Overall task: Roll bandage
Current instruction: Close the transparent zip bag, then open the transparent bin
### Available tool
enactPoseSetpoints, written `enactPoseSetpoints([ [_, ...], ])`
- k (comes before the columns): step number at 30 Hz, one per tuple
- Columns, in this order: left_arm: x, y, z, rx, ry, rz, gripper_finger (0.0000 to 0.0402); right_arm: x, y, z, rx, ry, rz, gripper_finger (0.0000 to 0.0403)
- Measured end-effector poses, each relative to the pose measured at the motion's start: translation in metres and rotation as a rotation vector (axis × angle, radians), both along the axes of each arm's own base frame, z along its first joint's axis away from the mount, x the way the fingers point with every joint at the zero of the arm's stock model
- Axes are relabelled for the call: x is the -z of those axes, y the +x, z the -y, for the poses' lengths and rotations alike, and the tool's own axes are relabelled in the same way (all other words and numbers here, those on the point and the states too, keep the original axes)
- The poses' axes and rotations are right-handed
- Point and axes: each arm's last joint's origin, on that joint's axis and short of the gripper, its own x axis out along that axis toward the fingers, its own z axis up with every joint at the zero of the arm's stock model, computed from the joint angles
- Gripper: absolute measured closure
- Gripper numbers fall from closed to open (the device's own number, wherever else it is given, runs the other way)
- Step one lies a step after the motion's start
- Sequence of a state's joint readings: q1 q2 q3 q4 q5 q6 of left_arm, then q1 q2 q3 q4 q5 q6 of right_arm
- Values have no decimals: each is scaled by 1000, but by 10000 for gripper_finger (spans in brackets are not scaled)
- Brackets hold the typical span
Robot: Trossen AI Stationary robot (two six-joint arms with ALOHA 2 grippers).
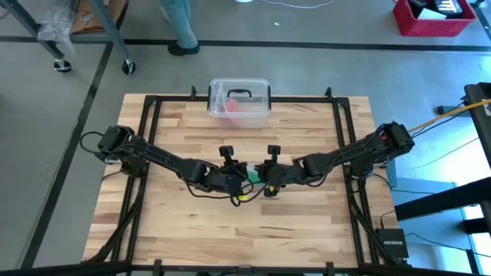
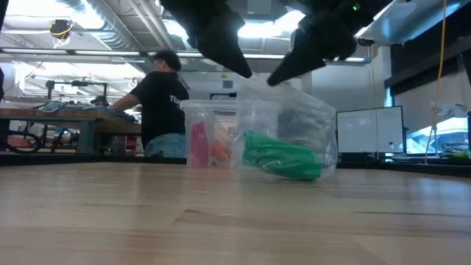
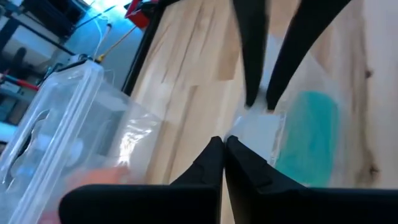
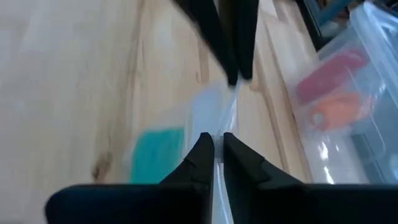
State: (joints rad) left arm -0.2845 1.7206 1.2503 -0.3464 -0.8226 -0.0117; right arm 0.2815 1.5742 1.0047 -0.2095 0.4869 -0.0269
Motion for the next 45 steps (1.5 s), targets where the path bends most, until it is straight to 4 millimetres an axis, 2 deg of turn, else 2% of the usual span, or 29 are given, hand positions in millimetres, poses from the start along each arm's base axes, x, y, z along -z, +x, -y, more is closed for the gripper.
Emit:
enactPoseSetpoints([
  [6,2,-3,-2,-35,32,-27,401,-3,-14,4,43,10,-78,377],
  [16,4,-7,-4,-56,42,-61,401,-21,-57,13,108,65,-246,377],
  [22,3,-6,-2,-36,57,-64,401,-24,-60,14,105,91,-246,372],
  [27,3,-8,2,-30,49,-61,400,-24,-60,14,110,100,-247,339],
  [30,-1,-7,6,-19,40,-54,375,-24,-60,14,119,115,-244,298],
  [33,-11,-6,9,-5,18,-53,334,-27,-63,15,117,113,-248,250],
  [37,-28,-11,11,7,-12,-53,276,-47,-69,19,123,120,-222,197],
  [40,-46,-25,6,1,-40,-28,242,-60,-75,25,116,120,-165,172],
  [45,-66,-59,-23,-80,-90,52,213,-74,-83,53,184,114,-62,160],
])
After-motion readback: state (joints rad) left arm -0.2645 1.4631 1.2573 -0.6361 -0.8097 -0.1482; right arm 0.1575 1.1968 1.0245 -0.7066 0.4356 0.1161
